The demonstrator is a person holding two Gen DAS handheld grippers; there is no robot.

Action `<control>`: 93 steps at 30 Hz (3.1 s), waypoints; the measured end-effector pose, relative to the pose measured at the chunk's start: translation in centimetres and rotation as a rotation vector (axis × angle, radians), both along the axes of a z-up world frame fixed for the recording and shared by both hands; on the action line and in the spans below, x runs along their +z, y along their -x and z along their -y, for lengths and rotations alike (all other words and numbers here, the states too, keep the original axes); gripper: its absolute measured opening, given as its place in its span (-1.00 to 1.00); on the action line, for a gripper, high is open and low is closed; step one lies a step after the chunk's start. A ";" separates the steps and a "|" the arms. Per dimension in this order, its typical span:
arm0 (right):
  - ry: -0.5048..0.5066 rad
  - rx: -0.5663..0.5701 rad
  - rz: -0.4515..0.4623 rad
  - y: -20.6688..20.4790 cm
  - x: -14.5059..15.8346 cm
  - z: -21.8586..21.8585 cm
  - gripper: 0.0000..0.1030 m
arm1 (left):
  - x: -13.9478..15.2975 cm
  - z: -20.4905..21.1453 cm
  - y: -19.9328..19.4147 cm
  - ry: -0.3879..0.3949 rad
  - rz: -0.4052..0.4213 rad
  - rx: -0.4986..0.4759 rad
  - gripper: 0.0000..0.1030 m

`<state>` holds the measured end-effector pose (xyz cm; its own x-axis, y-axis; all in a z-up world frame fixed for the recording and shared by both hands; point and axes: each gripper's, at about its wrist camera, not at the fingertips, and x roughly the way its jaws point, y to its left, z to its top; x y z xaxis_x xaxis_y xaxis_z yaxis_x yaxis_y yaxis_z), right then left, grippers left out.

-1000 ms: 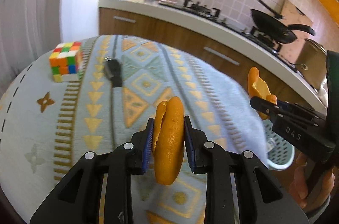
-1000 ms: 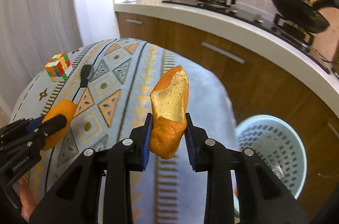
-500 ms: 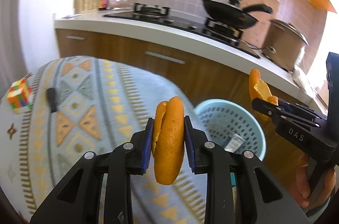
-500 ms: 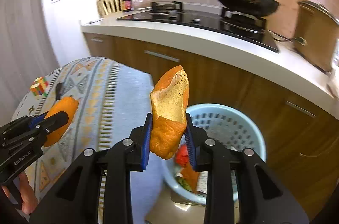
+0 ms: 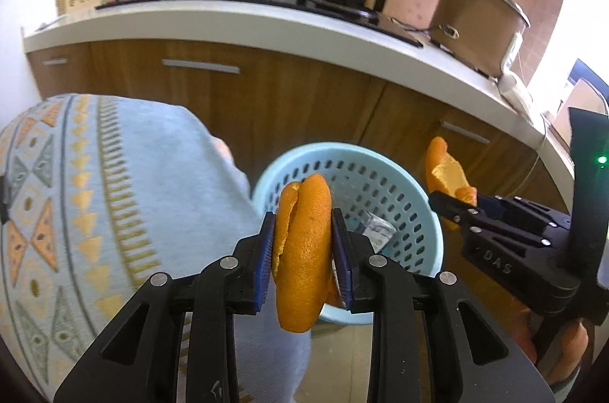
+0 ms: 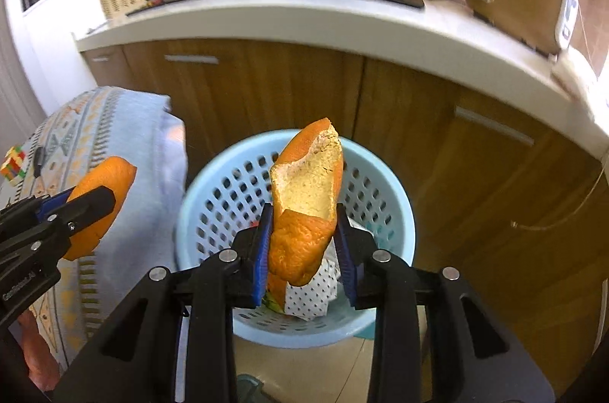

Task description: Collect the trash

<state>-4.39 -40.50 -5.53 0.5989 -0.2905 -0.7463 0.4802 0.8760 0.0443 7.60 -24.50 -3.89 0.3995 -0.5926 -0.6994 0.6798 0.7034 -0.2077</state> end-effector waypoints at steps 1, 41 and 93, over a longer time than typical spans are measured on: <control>-0.014 -0.004 -0.010 -0.1 -0.6 0.4 -0.44 | -0.3 0.5 -0.1 -0.004 -0.006 -0.009 -0.45; 0.191 0.101 0.246 3.0 7.7 -12.1 0.42 | 6.5 -14.1 7.8 0.089 0.280 0.285 0.71; 0.260 0.082 0.294 3.1 8.7 -15.1 0.42 | 7.4 -16.0 9.1 0.035 0.353 0.364 0.78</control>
<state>-7.53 -25.38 3.19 0.8050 -0.3892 -0.4477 0.4078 0.9112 -0.0589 -1.55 -8.48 3.46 0.7929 -0.3914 -0.4670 0.4247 0.9046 -0.0371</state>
